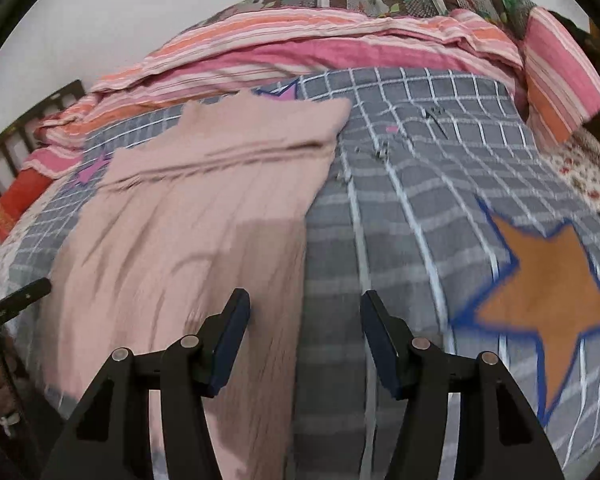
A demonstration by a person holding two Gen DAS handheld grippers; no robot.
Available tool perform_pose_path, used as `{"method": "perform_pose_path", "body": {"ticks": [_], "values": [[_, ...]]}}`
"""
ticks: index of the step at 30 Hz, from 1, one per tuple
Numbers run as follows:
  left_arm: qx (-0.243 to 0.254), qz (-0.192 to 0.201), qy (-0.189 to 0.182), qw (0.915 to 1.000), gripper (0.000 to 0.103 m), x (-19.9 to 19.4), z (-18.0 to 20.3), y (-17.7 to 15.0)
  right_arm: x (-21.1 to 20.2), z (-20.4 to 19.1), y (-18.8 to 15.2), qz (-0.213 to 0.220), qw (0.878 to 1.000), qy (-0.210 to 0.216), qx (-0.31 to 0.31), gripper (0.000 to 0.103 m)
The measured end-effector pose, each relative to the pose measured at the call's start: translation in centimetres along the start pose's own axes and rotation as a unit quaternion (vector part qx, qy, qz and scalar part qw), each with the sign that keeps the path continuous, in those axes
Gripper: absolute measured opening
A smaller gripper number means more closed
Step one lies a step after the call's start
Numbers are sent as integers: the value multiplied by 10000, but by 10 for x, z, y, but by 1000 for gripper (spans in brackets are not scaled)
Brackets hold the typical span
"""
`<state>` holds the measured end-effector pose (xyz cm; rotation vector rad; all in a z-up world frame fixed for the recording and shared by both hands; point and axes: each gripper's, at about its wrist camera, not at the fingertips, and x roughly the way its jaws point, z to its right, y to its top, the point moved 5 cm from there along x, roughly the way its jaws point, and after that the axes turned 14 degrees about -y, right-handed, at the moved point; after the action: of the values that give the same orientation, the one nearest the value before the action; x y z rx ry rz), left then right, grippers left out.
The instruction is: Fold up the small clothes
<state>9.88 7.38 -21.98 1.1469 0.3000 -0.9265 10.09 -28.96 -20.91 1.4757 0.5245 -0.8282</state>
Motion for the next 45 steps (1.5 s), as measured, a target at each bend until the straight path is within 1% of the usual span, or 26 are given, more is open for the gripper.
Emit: {"method": "perform_pose_path", "body": {"ticks": [2,5,7,9,10,11,12,13,14,15,16,17,19,22,24,26,27,28,29,31,32,34,38,40,42,45], "values": [[-81,-29,7,10000,62,-5,0,-16,-10,0,-18,-45,10000,58,-67,50],[-169,-50,-1,9998,62,-7,-1,-34,-22,-1,-39,37,9999,131,-92,44],[-189,-98,71,9997,61,-3,-1,-41,-24,-4,-50,-28,9997,244,-32,44],[-177,-33,84,9998,60,-2,2,-41,-21,-9,-56,-138,9993,344,50,44],[-217,-32,71,9997,55,-1,4,-40,-20,-12,-57,-149,9993,341,43,43],[-264,-24,75,9996,46,0,5,-40,-19,-15,-57,-129,9994,312,22,39],[-293,-14,82,9995,40,2,7,-39,-18,-17,-57,-119,9995,292,0,36],[-279,-13,63,9996,21,2,10,-39,-17,-20,-56,-126,9995,278,-23,27],[-206,-27,-9,9998,7,3,14,-38,-15,-23,-56,-139,9994,313,-52,12],[-112,-1,30,9999,7,0,16,-36,-15,-24,-56,-127,9992,360,-83,6],[-116,59,31,9999,6,-4,15,-35,-17,-24,-55,-70,9992,371,-124,5],[-168,169,-23,9997,6,-12,13,-33,-24,-19,-53,101,9994,290,-126,4],[-211,312,-65,9993,6,-27,4,-31,-34,-1,-51,305,9992,225,106,4],[-312,237,-286,9988,6,-32,-3,-30,-31,18,-55,121,9992,242,277,4],[-341,199,-373,9985,7,-28,-1,-29,-24,13,-57,-43,9992,315,254,5],[-381,158,-375,9984,10,-22,2,-25,-21,6,-55,-126,9992,313,224,8],[-399,141,-352,9985,13,-19,2,-24,-20,2,-51,-126,9988,387,259,8],[-428,91,-280,9987,19,-13,1,-20,-19,0,-48,-112,9986,423,282,12],[-450,86,-256,9986,20,-10,1,-18,-17,-2,-44,-110,9985,454,283,16],[-458,55,-275,9986,20,-6,0,-18,-12,-5,-39,-117,9987,427,258,17],[-427,-26,-239,9988,21,-2,2,-19,-10,-7,-38,-137,9987,416,242,17],[-329,-155,-251,9990,21,0,6,-26,-8,-10,-40,-198,9988,413,180,17],[-304,-432,-458,9976,22,-2,11,-49,-15,-8,-55,-257,9986,450,105,17],[-274,-439,-500,9974,22,-5,14,-59,-19,-7,-63,-288,9984,482,82,17],[-283,-383,-530,9975,25,-8,15,-64,-20,-9,-72,-370,9980,515,30,18],[-443,-334,-533,9970,25,-9,14,-64,-18,-10,-79,-403,9978,530,50,18]]}}
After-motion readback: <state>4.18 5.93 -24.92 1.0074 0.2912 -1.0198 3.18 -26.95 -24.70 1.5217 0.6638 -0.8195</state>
